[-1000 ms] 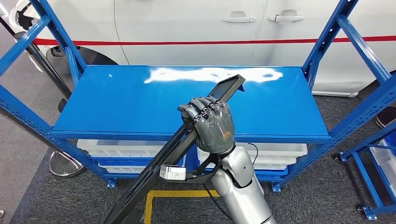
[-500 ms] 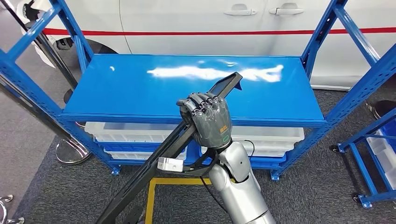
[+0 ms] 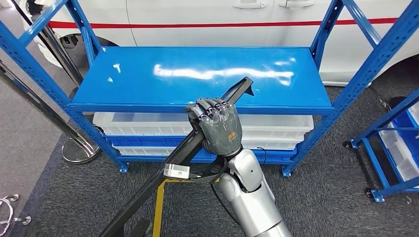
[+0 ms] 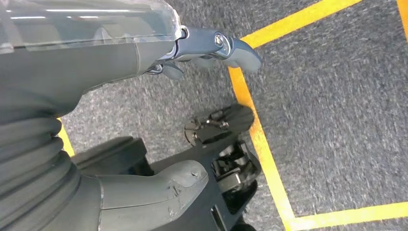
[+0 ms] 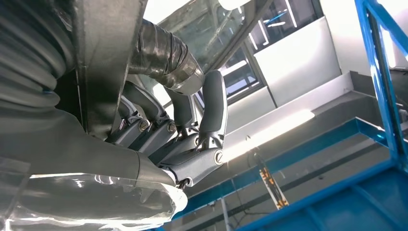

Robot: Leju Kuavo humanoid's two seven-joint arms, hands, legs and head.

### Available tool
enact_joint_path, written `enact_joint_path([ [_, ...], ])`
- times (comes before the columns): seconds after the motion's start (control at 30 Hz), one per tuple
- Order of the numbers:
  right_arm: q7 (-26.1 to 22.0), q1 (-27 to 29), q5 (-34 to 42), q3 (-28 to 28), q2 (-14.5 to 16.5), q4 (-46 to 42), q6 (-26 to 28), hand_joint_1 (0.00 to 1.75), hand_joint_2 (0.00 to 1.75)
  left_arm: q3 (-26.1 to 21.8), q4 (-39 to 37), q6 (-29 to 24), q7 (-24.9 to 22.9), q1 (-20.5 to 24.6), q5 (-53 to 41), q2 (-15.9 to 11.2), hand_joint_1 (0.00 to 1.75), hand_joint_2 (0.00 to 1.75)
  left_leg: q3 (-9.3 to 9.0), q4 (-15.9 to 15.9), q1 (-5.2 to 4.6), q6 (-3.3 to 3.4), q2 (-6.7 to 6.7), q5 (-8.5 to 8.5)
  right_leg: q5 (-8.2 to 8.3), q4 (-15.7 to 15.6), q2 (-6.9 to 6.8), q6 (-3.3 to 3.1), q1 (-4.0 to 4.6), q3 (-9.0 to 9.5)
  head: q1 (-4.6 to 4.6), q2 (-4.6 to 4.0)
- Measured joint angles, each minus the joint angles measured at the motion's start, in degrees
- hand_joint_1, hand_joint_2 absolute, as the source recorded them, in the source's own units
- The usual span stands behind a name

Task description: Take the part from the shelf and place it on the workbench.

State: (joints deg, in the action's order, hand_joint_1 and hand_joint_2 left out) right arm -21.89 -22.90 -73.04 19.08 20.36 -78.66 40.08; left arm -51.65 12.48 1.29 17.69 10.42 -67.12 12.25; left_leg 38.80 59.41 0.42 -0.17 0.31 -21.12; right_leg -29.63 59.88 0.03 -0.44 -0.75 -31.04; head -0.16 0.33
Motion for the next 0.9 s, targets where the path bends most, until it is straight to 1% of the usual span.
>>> enact_joint_path([
  [0.03, 0.0, 0.0, -0.3, 0.0, 0.0, 0.1, 0.0, 1.75, 1.75, 0.0, 0.0, 0.0, 0.1, -0.1, 0.0, 0.0, 0.0, 1.75, 0.48, 0.5, 0.12, -0.32, -0.06, -0.89, 0.74, -0.1, -0.09, -0.49, -0.05, -0.61, -0.02, 0.0],
  [0.07, 0.0, 0.0, -0.4, 0.0, 0.1, 0.1, 0.0, 1.75, 1.75, 0.0, 0.0, 0.1, 0.1, -0.1, 0.0, 0.0, 0.0, 1.75, 1.15, 2.0, 0.23, -0.62, -0.1, -2.95, 1.51, -0.2, -0.19, -0.95, -0.15, -1.38, -0.02, 0.0],
  [0.1, 0.0, 0.0, -0.6, 0.0, 0.1, 0.2, 0.0, 1.75, 1.75, 0.0, 0.0, 0.1, 0.1, -0.1, 0.0, 0.0, 0.0, 1.75, 1.91, 4.5, 0.33, -0.88, -0.12, -5.95, 2.28, -0.2, -0.28, -1.27, -0.19, -2.21, -0.04, 0.0],
  [0.13, 0.0, 0.0, -0.8, 0.0, 0.1, 0.2, 0.0, 1.75, 1.75, 0.0, 0.0, 0.2, 0.1, 0.0, 0.0, 0.0, 0.0, 1.75, 2.62, 7.8, 0.36, -1.11, -0.11, -9.1, 3.03, -0.2, -0.3, -1.46, -0.15, -3.12, -0.05, 0.0],
  [0.17, 0.1, 0.0, -0.9, 0.0, 0.1, 0.2, 0.0, 1.75, 1.75, 0.0, 0.0, 0.2, 0.1, 0.1, 0.0, 0.0, 0.0, 1.75, 3.05, 11.3, 0.39, -1.27, -0.1, -11.33, 3.75, -0.2, -0.34, -1.53, -0.09, -4.05, -0.04, 0.0],
  [0.2, 0.1, 0.0, -1.1, 0.0, 0.1, 0.2, 0.0, 1.75, 1.75, 0.0, 0.0, 0.2, 0.1, 0.2, -0.1, 0.1, 0.0, 1.75, 3.04, 14.0, 0.41, -1.38, -0.1, -12.26, 4.44, -0.1, -0.36, -1.49, -0.04, -4.97, -0.04, 0.0],
  [0.23, 0.2, 0.0, -1.2, 0.0, 0.1, 0.2, 0.0, 1.75, 1.75, 0.0, 0.0, 0.3, 0.0, 0.3, -0.1, 0.1, 0.0, 1.75, 2.29, 15.3, 0.41, -1.43, -0.1, -11.74, 5.14, 0.0, -0.38, -1.43, -0.02, -5.93, -0.04, 0.0],
  [0.27, 0.3, 0.0, -1.2, 0.0, 0.1, 0.2, 0.0, 1.75, 1.75, 0.0, 0.0, 0.3, 0.0, 0.3, -0.2, 0.1, 0.0, 1.75, 0.71, 14.7, 0.41, -1.41, -0.1, -10.31, 5.8, 0.1, -0.39, -1.32, -0.03, -6.87, -0.04, 0.0],
  [0.3, 0.4, 0.0, -1.3, -0.1, 0.1, 0.1, 0.0, 1.75, 1.75, 0.0, 0.0, 0.4, -0.1, 0.4, -0.3, 0.1, 0.0, 1.75, -1.87, 12.2, 0.41, -1.32, -0.11, -8.86, 6.45, 0.2, -0.36, -1.16, -0.04, -7.72, -0.05, 0.0],
  [0.33, 0.6, 0.0, -1.4, -0.1, 0.2, 0.0, 0.0, 1.75, 1.75, 0.1, 0.0, 0.5, -0.2, 0.5, -0.4, 0.1, 0.0, 1.75, -5.18, 8.3, 0.35, -1.16, -0.14, -8.36, 7.08, 0.4, -0.33, -0.92, -0.01, -8.45, -0.06, 0.0],
  [0.37, 0.7, 0.0, -1.6, -0.1, 0.2, -0.3, 0.0, 1.75, 1.75, 0.1, 0.0, 0.5, -0.2, 0.7, -0.5, 0.1, 0.0, 1.75, -8.21, 4.1, 0.25, -0.9, -0.21, -8.69, 7.64, 0.5, -0.33, -0.62, 0.04, -8.92, -0.05, 0.0],
  [0.4, 0.9, 0.0, -1.7, -0.1, 0.1, -0.5, 0.0, 1.75, 1.75, 0.2, 0.0, 0.6, -0.3, 0.9, -0.6, 0.2, 0.0, 1.75, -10.39, 0.8, 0.11, -0.59, -0.28, -9.34, 8.23, 0.4, -0.36, -0.3, 0.09, -9.11, -0.04, 0.0],
  [0.43, 0.9, 0.0, -1.9, -0.2, 0.1, -0.7, 0.0, 1.75, 1.75, 0.2, 0.0, 0.6, -0.3, 1.0, -0.8, 0.3, 0.0, 1.75, -11.46, -1.2, -0.07, -0.26, -0.35, -9.97, 8.84, 0.2, -0.41, 0.06, 0.11, -9.13, -0.04, 0.0],
  [0.47, 1.0, 0.0, -2.0, -0.2, 0.1, -0.8, 0.0, 1.75, 1.75, 0.2, 0.0, 0.7, -0.4, 1.0, -0.8, 0.3, 0.0, 1.75, -11.5, -1.8, -0.2, 0.11, -0.38, -9.78, 9.47, -0.1, -0.45, 0.4, 0.1, -9.06, -0.02, 0.0],
  [0.5, 1.0, 0.0, -2.0, -0.2, 0.1, -0.9, 0.0, 1.75, 1.75, 0.2, 0.0, 0.7, -0.4, 1.0, -0.9, 0.4, 0.0, 1.75, -11.1, -1.9, -0.13, 0.5, -0.24, -9.15, 9.83, -0.3, -0.41, 0.74, 0.02, -9.08, -0.03, 0.0],
  [0.53, 1.0, 0.0, -2.0, -0.3, 0.0, -1.0, 0.0, 1.75, 1.75, 0.2, 0.0, 0.8, -0.4, 1.0, -0.9, 0.5, 0.0, 1.75, -10.66, -2.0, -0.07, 0.97, -0.08, -8.45, 9.14, 0.1, -0.3, 1.0, -0.02, -9.39, -0.02, 0.0],
  [0.57, 1.0, 0.0, -2.1, -0.4, 0.0, -1.0, 0.0, 1.75, 1.75, 0.3, 0.0, 0.8, -0.5, 1.1, -0.9, 0.6, 0.0, 1.75, -10.01, -2.1, 0.03, 1.51, 0.09, -7.62, 7.21, 1.4, -0.19, 1.2, -0.04, -9.96, -0.02, 0.0],
  [0.6, 1.1, 0.0, -2.1, -0.5, -0.1, -1.2, 0.0, 1.75, 1.75, 0.4, 0.0, 0.9, -0.5, 1.1, -1.0, 0.7, 0.0, 1.75, -9.2, -2.2, 0.1, 1.95, 0.25, -6.76, 4.27, 3.7, -0.1, 1.32, -0.08, -10.7, 0.0, 0.0],
  [0.63, 1.2, 0.1, -2.2, -0.6, -0.2, -1.3, 0.0, 1.75, 1.75, 0.5, 0.0, 0.9, -0.6, 1.2, -1.0, 0.8, 0.0, 1.75, -8.27, -2.2, 0.0, 2.26, 0.29, -5.95, 0.92, 7.0, -0.06, 1.4, -0.05, -11.48, 0.01, 0.0],
  [0.67, 1.3, 0.2, -2.3, -0.6, -0.2, -1.4, 0.0, 1.75, 1.75, 0.6, 0.0, 0.9, -0.6, 1.2, -1.0, 0.9, 0.0, 1.75, -7.22, -2.1, -0.09, 2.42, 0.3, -5.18, -1.59, 10.6, -0.06, 1.46, -0.06, -12.08, 0.01, 0.0],
  [0.7, 1.3, 0.3, -2.4, -0.7, -0.3, -1.5, 0.0, 1.75, 1.75, 0.7, 0.0, 1.0, -0.6, 1.2, -1.1, 1.0, 0.0, 1.75, -6.18, -2.0, -0.19, 2.39, 0.31, -4.46, -2.66, 13.7, -0.07, 1.49, -0.05, -12.31, 0.03, 0.0],
  [0.73, 1.4, 0.5, -2.4, -0.8, -0.4, -1.5, 0.0, 1.75, 1.75, 0.7, 0.0, 1.0, -0.6, 1.2, -1.1, 1.0, 0.0, 1.75, -5.05, -1.8, -0.29, 2.35, 0.33, -3.76, -2.19, 15.5, -0.07, 1.45, -0.03, -11.84, 0.02, 0.0],
  [0.77, 1.4, 0.6, -2.3, -0.8, -0.4, -1.5, 0.0, 1.75, 1.75, 0.8, 0.0, 1.0, -0.7, 1.2, -1.1, 1.0, 0.0, 1.75, -3.94, -1.5, -0.35, 2.26, 0.35, -3.14, -0.76, 15.6, -0.07, 1.33, -0.01, -10.6, 0.02, 0.0],
  [0.8, 1.5, 0.7, -2.3, -0.8, -0.5, -1.5, 0.0, 1.75, 1.75, 0.9, 0.0, 1.0, -0.7, 1.2, -1.1, 1.1, 0.0, 1.75, -2.93, -1.2, -0.4, 2.14, 0.35, -2.59, 0.78, 13.8, -0.07, 1.12, 0.02, -8.42, 0.02, 0.0],
  [0.83, 1.5, 0.7, -2.3, -0.8, -0.5, -1.6, 0.0, 1.75, 1.75, 1.0, 0.0, 1.0, -0.7, 1.3, -1.1, 1.1, 0.0, 1.75, -2.06, -0.9, -0.44, 1.97, 0.35, -2.08, 1.28, 10.4, -0.06, 0.8, 0.09, -5.42, 0.01, 0.0],
  [0.87, 1.5, 0.7, -2.4, -0.8, -0.5, -1.8, 0.0, 1.75, 1.75, 1.0, 0.0, 1.0, -0.7, 1.3, -1.1, 1.2, 0.0, 1.75, -1.44, -0.6, -0.5, 1.75, 0.32, -1.65, 0.73, 6.2, -0.04, 0.52, 0.24, -2.34, 0.0, 0.0],
  [0.9, 1.5, 0.7, -2.4, -0.8, -0.4, -2.0, 0.0, 1.75, 1.75, 1.1, 0.0, 1.0, -0.7, 1.3, -1.1, 1.3, 0.0, 1.75, -1.08, -0.5, -0.53, 1.45, 0.31, -1.17, -0.07, 2.8, -0.02, 0.27, 0.42, -0.03, 0.0, 0.0],
])
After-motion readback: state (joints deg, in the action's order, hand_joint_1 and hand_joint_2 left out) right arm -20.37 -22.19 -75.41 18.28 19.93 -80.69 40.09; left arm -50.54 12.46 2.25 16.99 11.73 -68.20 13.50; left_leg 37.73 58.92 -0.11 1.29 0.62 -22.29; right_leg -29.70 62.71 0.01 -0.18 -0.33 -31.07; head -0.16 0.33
